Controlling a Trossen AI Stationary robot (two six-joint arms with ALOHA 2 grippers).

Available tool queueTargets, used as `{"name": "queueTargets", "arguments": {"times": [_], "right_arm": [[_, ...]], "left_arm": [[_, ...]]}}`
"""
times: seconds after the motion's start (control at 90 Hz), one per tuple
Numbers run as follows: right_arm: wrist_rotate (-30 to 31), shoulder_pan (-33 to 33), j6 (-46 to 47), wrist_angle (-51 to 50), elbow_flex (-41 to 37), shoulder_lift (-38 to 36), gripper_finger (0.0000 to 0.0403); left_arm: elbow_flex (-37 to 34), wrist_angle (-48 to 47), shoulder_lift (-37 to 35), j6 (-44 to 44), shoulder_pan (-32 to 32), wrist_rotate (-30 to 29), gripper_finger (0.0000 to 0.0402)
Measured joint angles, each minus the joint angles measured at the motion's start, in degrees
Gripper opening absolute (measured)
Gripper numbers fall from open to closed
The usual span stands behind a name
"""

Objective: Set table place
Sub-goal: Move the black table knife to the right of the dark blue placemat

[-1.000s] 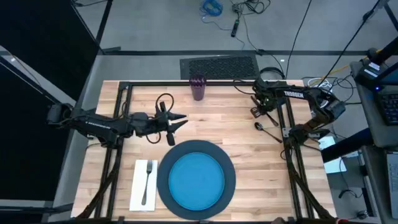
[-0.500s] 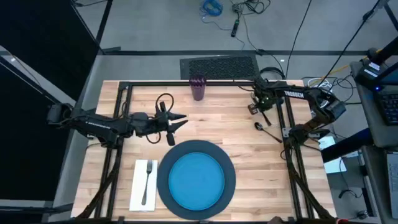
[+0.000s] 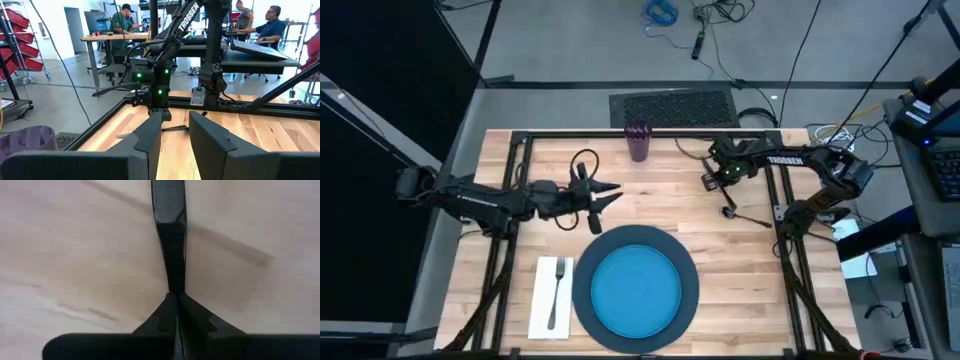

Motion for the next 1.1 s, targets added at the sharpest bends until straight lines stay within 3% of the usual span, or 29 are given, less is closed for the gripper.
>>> {"name": "queueTargets", "arguments": {"times": [0.544, 1.1], "right_arm": [[4.9, 27.3, 25.0, 2.1, -0.6, 2.8, 0.0], [6.2, 54.6, 59.5, -0.2, -0.7, 3.0, 0.0]], "left_arm": [[1.3, 0.1, -0.5, 0.5, -2.9, 0.0, 0.0084], [1.3, -0.2, -2.7, 4.9, -3.5, 0.0, 0.0084]]}}
